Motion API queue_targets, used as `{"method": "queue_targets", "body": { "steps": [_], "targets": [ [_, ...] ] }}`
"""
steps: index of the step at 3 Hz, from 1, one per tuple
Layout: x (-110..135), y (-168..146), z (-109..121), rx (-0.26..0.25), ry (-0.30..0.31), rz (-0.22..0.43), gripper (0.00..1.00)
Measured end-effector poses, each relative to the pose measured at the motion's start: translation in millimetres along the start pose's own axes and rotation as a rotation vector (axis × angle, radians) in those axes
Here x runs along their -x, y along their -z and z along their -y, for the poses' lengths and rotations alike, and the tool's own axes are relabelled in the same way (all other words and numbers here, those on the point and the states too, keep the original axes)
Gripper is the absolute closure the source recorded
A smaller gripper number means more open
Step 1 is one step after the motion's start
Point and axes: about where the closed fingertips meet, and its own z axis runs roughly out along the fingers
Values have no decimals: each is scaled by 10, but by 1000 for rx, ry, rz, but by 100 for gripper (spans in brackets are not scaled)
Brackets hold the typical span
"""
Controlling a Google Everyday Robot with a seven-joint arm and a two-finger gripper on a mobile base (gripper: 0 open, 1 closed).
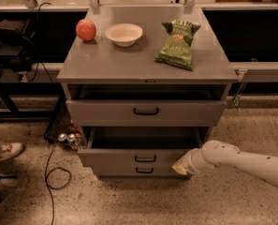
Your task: Close middle drawer
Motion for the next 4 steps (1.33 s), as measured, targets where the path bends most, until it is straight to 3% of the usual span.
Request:
{"method": "queue_targets", "body": {
  "steps": [1,2,3,4],
  "targets": [
    [38,31,381,-36,13,14,100],
    [38,31,380,-36,13,14,100],
    [173,104,693,-67,28,50,100],
    [252,161,822,-84,42,74,100]
  ]
}}
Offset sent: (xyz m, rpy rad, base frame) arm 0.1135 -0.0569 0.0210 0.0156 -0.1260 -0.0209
